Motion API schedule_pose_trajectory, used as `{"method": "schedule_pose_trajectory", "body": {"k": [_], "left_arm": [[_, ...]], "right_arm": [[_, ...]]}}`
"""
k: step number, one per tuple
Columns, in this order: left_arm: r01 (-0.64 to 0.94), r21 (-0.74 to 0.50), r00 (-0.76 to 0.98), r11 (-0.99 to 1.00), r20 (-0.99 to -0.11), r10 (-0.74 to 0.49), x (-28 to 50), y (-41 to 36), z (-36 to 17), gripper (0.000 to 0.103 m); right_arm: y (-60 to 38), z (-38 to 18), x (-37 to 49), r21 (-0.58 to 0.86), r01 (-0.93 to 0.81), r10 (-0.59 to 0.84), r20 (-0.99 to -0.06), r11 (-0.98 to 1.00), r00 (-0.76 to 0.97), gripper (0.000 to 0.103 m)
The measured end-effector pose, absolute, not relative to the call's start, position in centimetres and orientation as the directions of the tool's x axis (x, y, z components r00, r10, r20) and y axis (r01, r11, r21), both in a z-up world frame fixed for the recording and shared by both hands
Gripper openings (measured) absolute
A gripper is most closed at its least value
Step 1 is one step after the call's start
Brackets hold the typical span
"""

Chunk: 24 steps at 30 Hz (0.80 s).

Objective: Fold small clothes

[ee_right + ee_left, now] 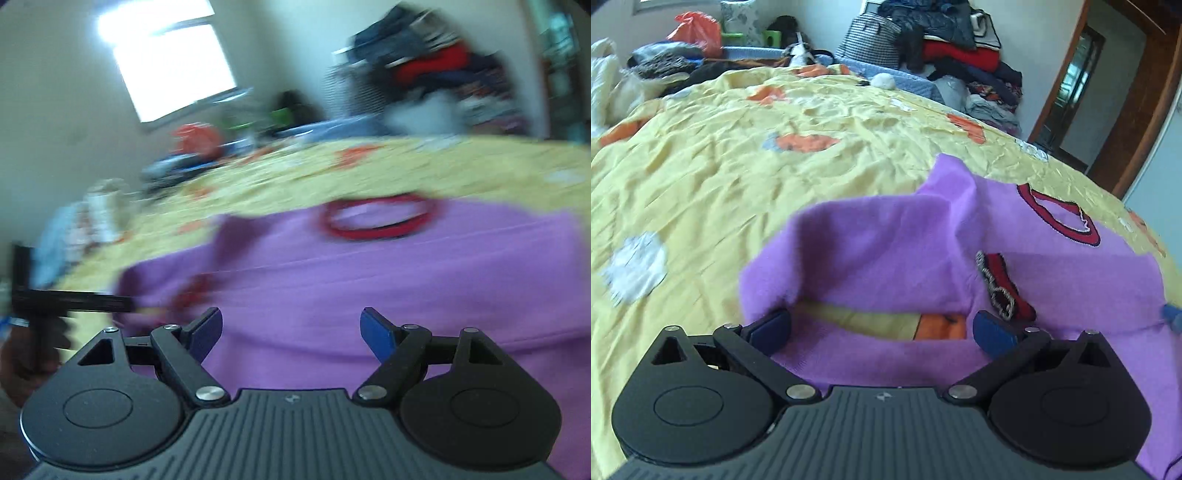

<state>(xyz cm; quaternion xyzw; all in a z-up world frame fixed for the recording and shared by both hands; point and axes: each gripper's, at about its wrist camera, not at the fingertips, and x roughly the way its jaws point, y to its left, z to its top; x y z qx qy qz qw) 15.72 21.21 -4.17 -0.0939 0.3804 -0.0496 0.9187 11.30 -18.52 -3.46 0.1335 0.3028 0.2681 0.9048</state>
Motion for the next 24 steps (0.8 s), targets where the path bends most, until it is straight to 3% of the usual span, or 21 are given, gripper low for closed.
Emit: {"method": "schedule_pose_trajectory", "body": {"k": [6, 13, 16, 19, 21, 22, 24], "left_arm": [[-0.082, -0.211, 0.71, 0.974, -0.699, -0.091, 13.6, 23.5, -4.6, 0.103], [-0.083, -0.296, 0.712, 0.951, -0.686, -0.152, 12.2, 27.3, -4.3, 0.103], [-0.094, -0.302, 0.713, 0.949, -0.686, -0.147, 11.6, 27.9, -4.0, 0.103], [-0.104, -0.338, 0.709, 0.935, -0.685, -0.169, 10.7, 28.7, -4.2, 0.103], [-0.106, -0.335, 0.703, 0.936, -0.691, -0.167, 10.3, 28.8, -4.3, 0.103], [-0.106, -0.327, 0.7, 0.939, -0.695, -0.163, 10.1, 28.7, -4.3, 0.103], [-0.096, -0.311, 0.693, 0.946, -0.703, -0.161, 9.7, 28.6, -4.4, 0.103]], "right_arm": [[-10.4, -5.3, 13.7, 0.481, -0.517, 0.706, -0.478, 0.708, 0.523, 0.082], [-4.2, -4.7, 10.1, 0.067, -0.743, 0.656, -0.527, 0.665, 0.54, 0.082], [-3.2, -5.3, 10.0, -0.007, -0.761, 0.635, -0.547, 0.649, 0.546, 0.081], [-2.6, -5.9, 10.9, -0.042, -0.751, 0.595, -0.582, 0.659, 0.554, 0.026], [-2.8, -5.9, 11.5, -0.036, -0.744, 0.581, -0.6, 0.667, 0.55, 0.019], [-2.9, -5.8, 11.6, -0.039, -0.738, 0.576, -0.598, 0.673, 0.557, 0.01], [-3.1, -5.2, 12.1, -0.009, -0.717, 0.572, -0.596, 0.697, 0.564, 0.007]]}}
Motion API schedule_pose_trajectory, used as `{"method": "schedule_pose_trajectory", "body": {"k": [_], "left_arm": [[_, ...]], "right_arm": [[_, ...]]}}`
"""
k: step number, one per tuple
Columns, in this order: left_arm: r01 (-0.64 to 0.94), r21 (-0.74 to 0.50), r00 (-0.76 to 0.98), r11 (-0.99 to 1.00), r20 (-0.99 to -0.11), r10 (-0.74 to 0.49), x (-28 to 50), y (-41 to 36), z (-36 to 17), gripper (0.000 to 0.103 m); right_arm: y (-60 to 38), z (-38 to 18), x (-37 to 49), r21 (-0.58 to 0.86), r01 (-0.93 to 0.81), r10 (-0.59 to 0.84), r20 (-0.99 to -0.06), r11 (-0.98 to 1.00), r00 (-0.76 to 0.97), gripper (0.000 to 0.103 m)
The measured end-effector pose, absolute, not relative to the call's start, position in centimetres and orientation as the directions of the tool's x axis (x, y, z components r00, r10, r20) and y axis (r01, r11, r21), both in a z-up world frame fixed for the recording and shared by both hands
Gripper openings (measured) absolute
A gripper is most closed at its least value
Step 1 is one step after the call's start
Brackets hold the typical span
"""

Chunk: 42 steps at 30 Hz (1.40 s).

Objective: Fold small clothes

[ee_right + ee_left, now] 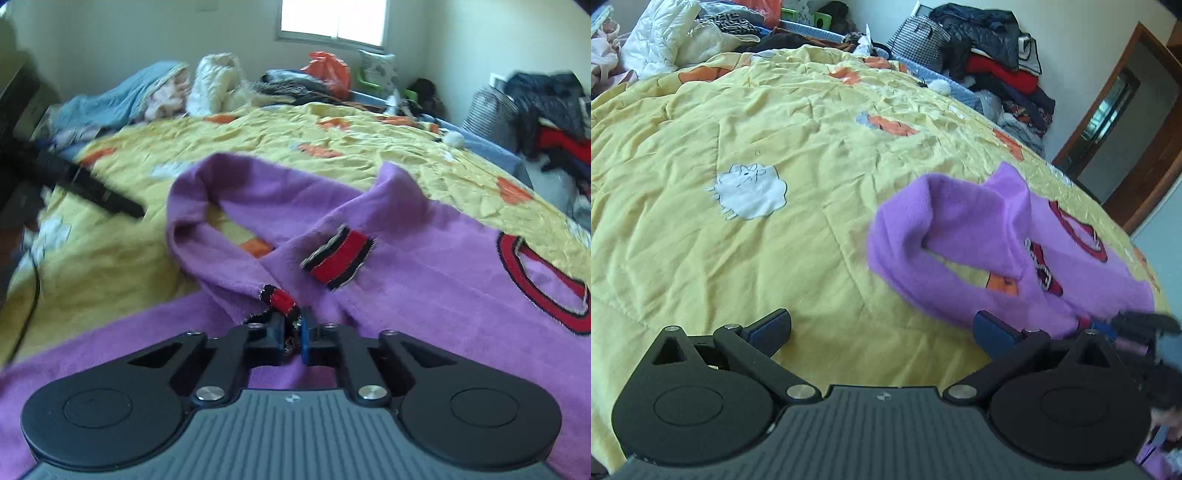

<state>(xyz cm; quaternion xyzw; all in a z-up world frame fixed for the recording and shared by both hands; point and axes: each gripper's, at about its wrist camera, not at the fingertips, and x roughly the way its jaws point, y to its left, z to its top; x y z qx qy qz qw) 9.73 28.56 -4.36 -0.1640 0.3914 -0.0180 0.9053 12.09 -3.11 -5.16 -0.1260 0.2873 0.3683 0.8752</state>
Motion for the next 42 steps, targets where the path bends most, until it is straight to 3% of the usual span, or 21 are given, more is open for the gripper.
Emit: {"method": "schedule_pose_trajectory", "body": {"k": [5, 11, 15, 22, 25, 27, 28, 29, 32, 36, 42], "left_arm": [[-0.046, -0.257, 0.695, 0.965, -0.703, -0.154, 8.7, 27.4, -4.1, 0.103], [0.006, -0.202, 0.704, 0.979, -0.695, -0.147, 7.9, 25.5, -4.3, 0.103], [0.001, -0.243, 0.715, 0.97, -0.678, -0.17, 7.7, 25.9, -4.4, 0.103], [-0.077, -0.284, 0.755, 0.956, -0.642, -0.13, 8.6, 28.9, -3.6, 0.103], [-0.137, -0.3, 0.762, 0.944, -0.64, -0.093, 9.2, 30.8, -3.6, 0.103], [-0.16, -0.295, 0.756, 0.942, -0.651, -0.076, 9.8, 31.7, -3.9, 0.103], [-0.168, -0.283, 0.751, 0.944, -0.657, -0.063, 10.0, 32.0, -4.0, 0.103], [-0.174, -0.271, 0.746, 0.947, -0.663, -0.053, 10.0, 32.3, -4.0, 0.103], [-0.197, -0.207, 0.733, 0.958, -0.68, 0.004, 9.9, 33.3, -4.1, 0.103], [-0.2, -0.197, 0.731, 0.96, -0.682, 0.012, 9.1, 36.1, -4.1, 0.103], [-0.284, -0.204, 0.734, 0.937, -0.675, 0.075, 7.8, 41.8, -4.2, 0.103]], "right_arm": [[-3.0, -1.5, 13.3, 0.168, -0.686, 0.635, -0.577, 0.708, 0.514, 0.005], [1.3, 5.4, 16.5, 0.441, -0.663, 0.766, -0.548, 0.605, 0.335, 0.005], [5.9, 9.1, 19.1, 0.587, -0.598, 0.817, -0.531, 0.546, 0.225, 0.005], [13.6, 13.2, 18.8, 0.716, -0.55, 0.879, -0.472, 0.431, 0.075, 0.006], [17.9, 11.2, 19.3, 0.683, -0.551, 0.827, -0.562, 0.48, 0.024, 0.007], [20.5, 8.8, 19.9, 0.648, -0.563, 0.775, -0.632, 0.513, -0.021, 0.027], [20.9, 7.7, 20.3, 0.63, -0.55, 0.749, -0.662, 0.549, -0.01, 0.055], [20.6, 7.3, 20.5, 0.621, -0.537, 0.747, -0.665, 0.571, 0.025, 0.069], [16.5, 8.5, 20.4, 0.668, -0.541, 0.82, -0.568, 0.511, 0.071, 0.075], [7.2, 9.8, 17.9, 0.581, -0.598, 0.821, -0.506, 0.551, 0.265, 0.09], [-8.4, 2.3, 12.2, 0.533, -0.471, 0.711, -0.52, 0.703, 0.474, 0.094]]}}
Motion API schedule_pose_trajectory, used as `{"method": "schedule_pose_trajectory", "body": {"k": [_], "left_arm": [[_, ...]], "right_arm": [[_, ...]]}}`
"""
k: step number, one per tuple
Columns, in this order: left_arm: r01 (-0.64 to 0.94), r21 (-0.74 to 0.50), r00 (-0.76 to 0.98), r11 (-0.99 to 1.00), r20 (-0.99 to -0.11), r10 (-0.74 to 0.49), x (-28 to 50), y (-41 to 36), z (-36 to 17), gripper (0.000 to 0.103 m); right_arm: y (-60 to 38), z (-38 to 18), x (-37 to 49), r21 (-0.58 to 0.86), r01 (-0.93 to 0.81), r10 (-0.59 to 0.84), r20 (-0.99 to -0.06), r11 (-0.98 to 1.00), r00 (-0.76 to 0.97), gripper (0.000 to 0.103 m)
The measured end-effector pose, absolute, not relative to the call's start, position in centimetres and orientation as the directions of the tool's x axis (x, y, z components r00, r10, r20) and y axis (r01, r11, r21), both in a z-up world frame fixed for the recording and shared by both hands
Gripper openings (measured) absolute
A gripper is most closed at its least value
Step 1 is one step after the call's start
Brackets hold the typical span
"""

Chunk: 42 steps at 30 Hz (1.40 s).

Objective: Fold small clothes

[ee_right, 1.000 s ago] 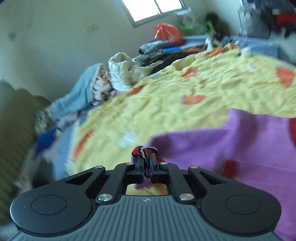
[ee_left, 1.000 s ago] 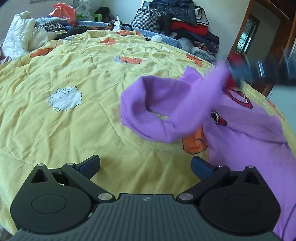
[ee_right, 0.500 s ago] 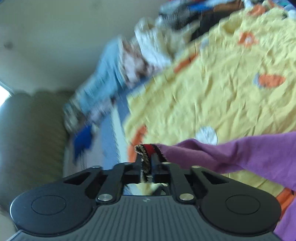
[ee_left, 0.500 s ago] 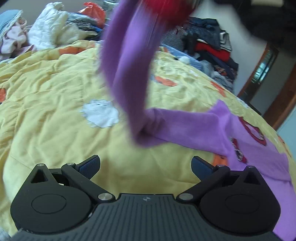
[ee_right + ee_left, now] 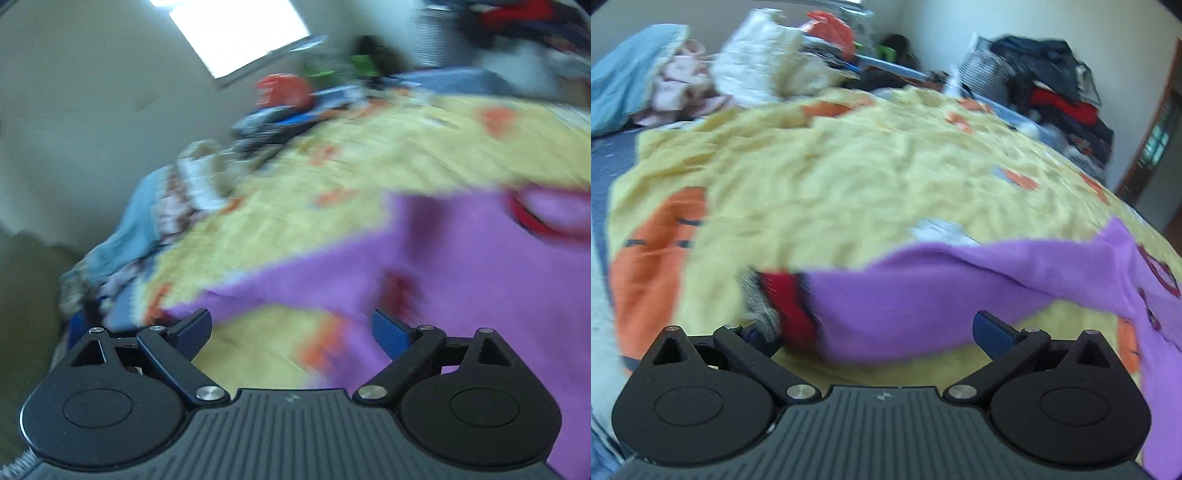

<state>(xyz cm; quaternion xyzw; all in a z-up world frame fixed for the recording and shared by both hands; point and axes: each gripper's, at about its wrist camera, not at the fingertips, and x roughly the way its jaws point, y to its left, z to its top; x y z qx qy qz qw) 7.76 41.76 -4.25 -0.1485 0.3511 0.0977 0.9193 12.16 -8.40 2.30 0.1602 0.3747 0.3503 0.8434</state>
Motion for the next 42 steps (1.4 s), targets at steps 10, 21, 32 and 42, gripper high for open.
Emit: {"method": "schedule_pose_trajectory", "body": {"k": [10, 21, 32, 42], "left_arm": [[-0.353, -0.423, 0.696, 0.835, -0.715, -0.068, 10.9, 46.5, -3.7, 0.065], [-0.131, 0.055, 0.776, 0.99, -0.616, 0.137, 14.7, 43.0, 2.9, 0.006], [-0.092, 0.825, 0.972, 0.558, -0.047, 0.23, 9.4, 39.1, 3.7, 0.018], [-0.323, 0.144, 0.727, 0.935, -0.595, 0.343, 0.8, 52.6, 0.0, 0.06]], "right_arm": [[-17.1, -4.5, 4.9, 0.561, -0.279, 0.606, -0.561, 0.78, 0.565, 0.094], [-19.1, -3.7, 4.7, 0.57, -0.174, 0.532, -0.553, 0.803, 0.641, 0.094], [-19.9, -3.5, 3.2, 0.602, -0.105, 0.506, -0.55, 0.792, 0.665, 0.094], [-19.7, -4.4, 4.5, 0.606, -0.108, 0.534, -0.587, 0.788, 0.608, 0.094]]}}
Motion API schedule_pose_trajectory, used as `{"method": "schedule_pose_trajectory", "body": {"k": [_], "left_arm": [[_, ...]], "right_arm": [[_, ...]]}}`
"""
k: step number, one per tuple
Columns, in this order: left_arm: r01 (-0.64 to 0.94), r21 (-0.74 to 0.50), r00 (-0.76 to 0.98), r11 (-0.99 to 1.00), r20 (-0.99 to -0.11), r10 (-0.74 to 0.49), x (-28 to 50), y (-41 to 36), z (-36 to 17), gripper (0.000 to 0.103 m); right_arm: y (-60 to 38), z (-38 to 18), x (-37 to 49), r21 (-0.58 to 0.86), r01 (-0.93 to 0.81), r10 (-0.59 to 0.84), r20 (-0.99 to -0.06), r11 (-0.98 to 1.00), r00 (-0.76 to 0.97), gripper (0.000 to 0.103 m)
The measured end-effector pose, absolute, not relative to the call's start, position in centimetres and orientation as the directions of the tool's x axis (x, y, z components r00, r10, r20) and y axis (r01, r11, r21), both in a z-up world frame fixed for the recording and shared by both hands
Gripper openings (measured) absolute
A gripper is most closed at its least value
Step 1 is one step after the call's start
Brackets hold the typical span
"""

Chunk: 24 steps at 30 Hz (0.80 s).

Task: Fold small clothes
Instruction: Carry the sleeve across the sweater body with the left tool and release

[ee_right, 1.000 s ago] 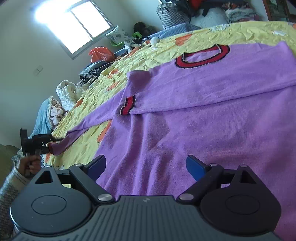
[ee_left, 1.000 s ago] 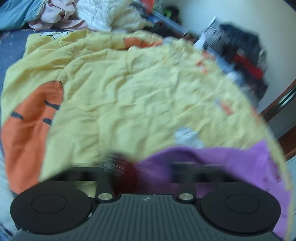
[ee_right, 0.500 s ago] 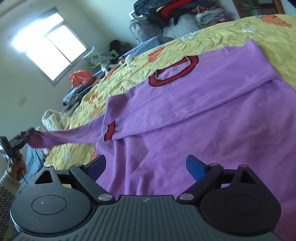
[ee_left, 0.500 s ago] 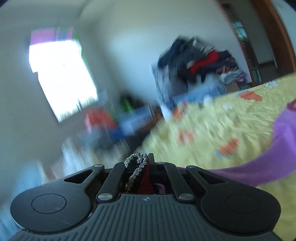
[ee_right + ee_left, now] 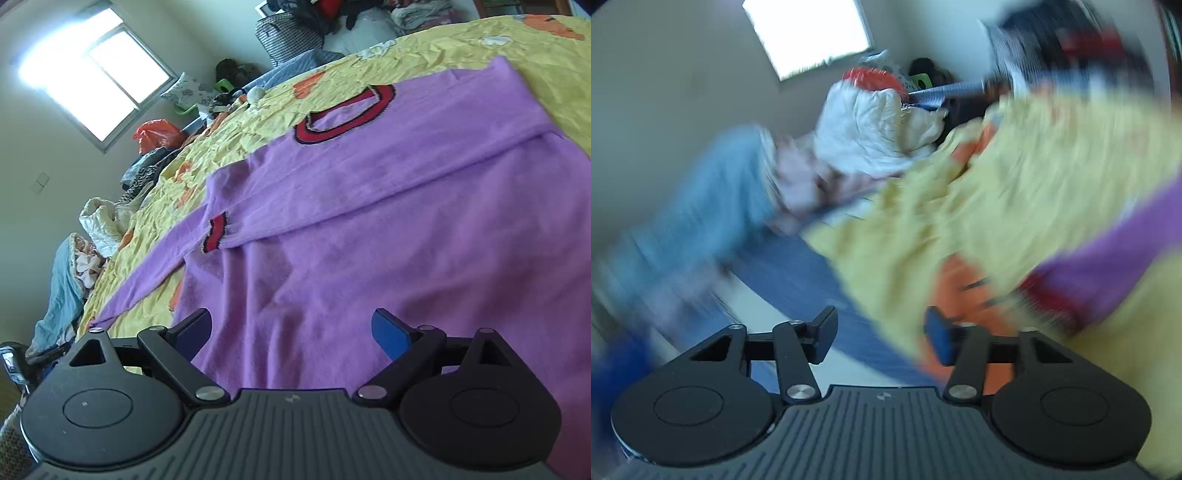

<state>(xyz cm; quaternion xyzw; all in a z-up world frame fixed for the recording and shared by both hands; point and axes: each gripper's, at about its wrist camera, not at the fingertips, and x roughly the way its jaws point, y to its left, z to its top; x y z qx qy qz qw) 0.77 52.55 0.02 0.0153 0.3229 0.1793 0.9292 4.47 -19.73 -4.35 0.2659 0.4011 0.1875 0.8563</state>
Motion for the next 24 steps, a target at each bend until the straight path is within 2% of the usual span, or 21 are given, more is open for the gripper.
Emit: {"method": "schedule_pose_trajectory", "body": {"k": [1, 2, 4, 7, 11, 12, 14, 16, 18, 19, 20, 21, 22, 24], "left_arm": [[-0.334, -0.038, 0.74, 0.942, -0.63, 0.237, 0.9, 53.0, 0.5, 0.075], [-0.325, -0.203, 0.746, 0.924, -0.655, 0.118, 1.8, 52.9, 0.9, 0.08], [-0.313, -0.452, 0.775, 0.835, -0.629, -0.05, 3.6, 52.5, 0.7, 0.077], [-0.35, -0.634, 0.744, 0.689, -0.635, -0.206, 7.3, 51.8, -0.4, 0.075], [-0.439, -0.728, 0.699, 0.526, -0.644, -0.309, 9.6, 52.8, -3.1, 0.068], [-0.472, -0.72, 0.682, 0.508, -0.663, -0.307, 10.1, 52.9, -3.6, 0.068], [-0.546, -0.684, 0.639, 0.484, -0.713, -0.287, 11.3, 53.6, -5.0, 0.074], [-0.593, -0.684, 0.63, 0.424, -0.723, -0.285, 12.2, 54.3, -6.4, 0.076], [-0.633, -0.672, 0.621, 0.385, -0.737, -0.266, 12.3, 54.9, -6.1, 0.068], [-0.657, -0.649, 0.605, 0.384, -0.758, -0.245, 12.4, 55.0, -5.9, 0.048], [-0.69, -0.615, 0.577, 0.382, -0.786, -0.223, 12.6, 55.2, -5.9, 0.008], [-0.725, -0.588, 0.549, 0.359, -0.808, -0.214, 12.7, 55.4, -6.3, 0.0], [-0.729, -0.598, 0.56, 0.333, -0.801, -0.212, 12.5, 55.5, -6.7, 0.005], [-0.725, -0.577, 0.559, 0.376, -0.812, -0.17, 12.5, 55.1, -5.9, 0.005]], "right_arm": [[-19.6, -4.3, 4.8, 0.608, -0.11, 0.538, -0.586, 0.786, 0.606, 0.094], [-19.3, -4.3, 5.0, 0.608, -0.111, 0.539, -0.587, 0.786, 0.605, 0.094], [-18.7, -4.3, 5.2, 0.605, -0.122, 0.544, -0.587, 0.787, 0.599, 0.094], [-18.1, -4.3, 4.8, 0.607, -0.148, 0.561, -0.579, 0.781, 0.592, 0.094], [-18.3, -4.5, 4.1, 0.593, -0.171, 0.562, -0.576, 0.787, 0.593, 0.094], [-18.5, -4.8, 4.0, 0.598, -0.167, 0.565, -0.577, 0.784, 0.59, 0.094], [-18.9, -5.3, 4.1, 0.614, -0.158, 0.573, -0.572, 0.774, 0.587, 0.094], [-18.8, -5.6, 4.5, 0.606, -0.165, 0.573, -0.576, 0.778, 0.583, 0.094], [-18.7, -5.6, 4.7, 0.603, -0.179, 0.575, -0.566, 0.777, 0.591, 0.094], [-18.7, -5.6, 4.8, 0.608, -0.189, 0.583, -0.556, 0.771, 0.593, 0.094], [-18.7, -5.6, 4.9, 0.614, -0.198, 0.592, -0.546, 0.764, 0.593, 0.094], [-18.6, -5.6, 5.0, 0.617, -0.204, 0.597, -0.538, 0.76, 0.595, 0.094], [-18.6, -5.6, 5.0, 0.618, -0.205, 0.597, -0.535, 0.759, 0.597, 0.094], [-18.7, -5.6, 5.1, 0.62, -0.207, 0.599, -0.531, 0.757, 0.599, 0.094]]}}
